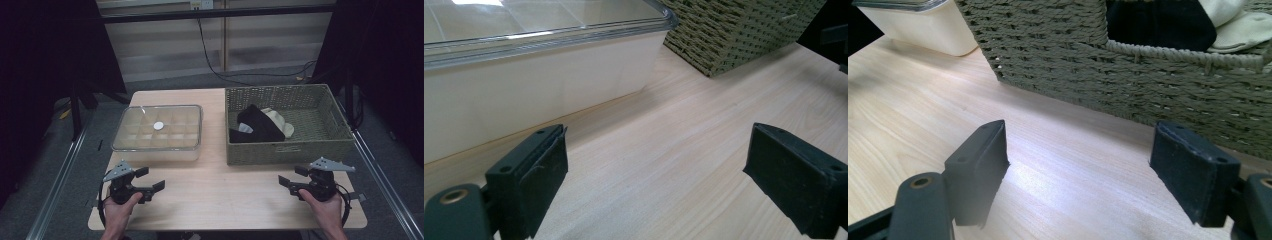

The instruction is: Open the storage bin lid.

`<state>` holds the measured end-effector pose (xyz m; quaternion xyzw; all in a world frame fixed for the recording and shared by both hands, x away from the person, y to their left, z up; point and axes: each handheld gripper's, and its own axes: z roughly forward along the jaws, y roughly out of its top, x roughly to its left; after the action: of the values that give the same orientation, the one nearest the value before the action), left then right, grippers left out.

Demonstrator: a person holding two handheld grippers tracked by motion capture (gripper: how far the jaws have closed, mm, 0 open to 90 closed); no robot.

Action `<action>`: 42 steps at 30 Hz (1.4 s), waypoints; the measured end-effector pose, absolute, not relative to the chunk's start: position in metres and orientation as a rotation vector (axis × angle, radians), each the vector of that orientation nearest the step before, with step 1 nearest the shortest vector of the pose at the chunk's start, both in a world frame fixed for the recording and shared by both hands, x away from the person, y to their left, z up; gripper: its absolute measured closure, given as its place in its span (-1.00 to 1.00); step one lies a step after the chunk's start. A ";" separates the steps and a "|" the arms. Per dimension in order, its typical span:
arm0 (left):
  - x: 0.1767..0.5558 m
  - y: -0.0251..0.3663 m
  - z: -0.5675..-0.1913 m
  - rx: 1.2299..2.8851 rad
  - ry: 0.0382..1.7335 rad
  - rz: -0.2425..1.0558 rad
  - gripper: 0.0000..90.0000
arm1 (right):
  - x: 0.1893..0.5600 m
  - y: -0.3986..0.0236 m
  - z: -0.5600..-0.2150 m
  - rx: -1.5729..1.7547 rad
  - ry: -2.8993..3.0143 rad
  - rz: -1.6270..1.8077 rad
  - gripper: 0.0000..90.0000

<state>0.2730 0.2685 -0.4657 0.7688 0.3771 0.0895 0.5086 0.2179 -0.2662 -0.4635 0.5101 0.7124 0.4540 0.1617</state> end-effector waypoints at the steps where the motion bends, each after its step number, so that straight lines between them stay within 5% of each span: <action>1: 0.273 0.268 -0.466 1.851 0.907 0.215 -0.80 | 0.218 -0.266 -0.464 1.455 2.037 1.298 -0.50; 19: 0.276 0.270 -0.469 1.896 0.985 0.172 -0.88 | 0.223 -0.260 -0.468 1.478 2.076 1.333 -0.34; 29: 0.274 0.280 -0.456 1.884 0.941 0.174 -0.69 | 0.227 -0.232 -0.460 1.394 2.142 1.298 -0.25; 37: 0.276 0.290 -0.453 1.866 0.958 0.193 -0.83 | 0.236 -0.218 -0.457 1.377 2.166 1.311 -0.25; 42: 0.278 0.296 -0.451 1.876 0.969 0.215 -0.83 | 0.243 -0.204 -0.449 1.353 2.180 1.345 -0.06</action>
<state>0.2777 0.2965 -0.4508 0.7717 0.3985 0.0885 0.4877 0.2426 -0.2042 -0.4490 0.4636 0.7469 0.4608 0.1221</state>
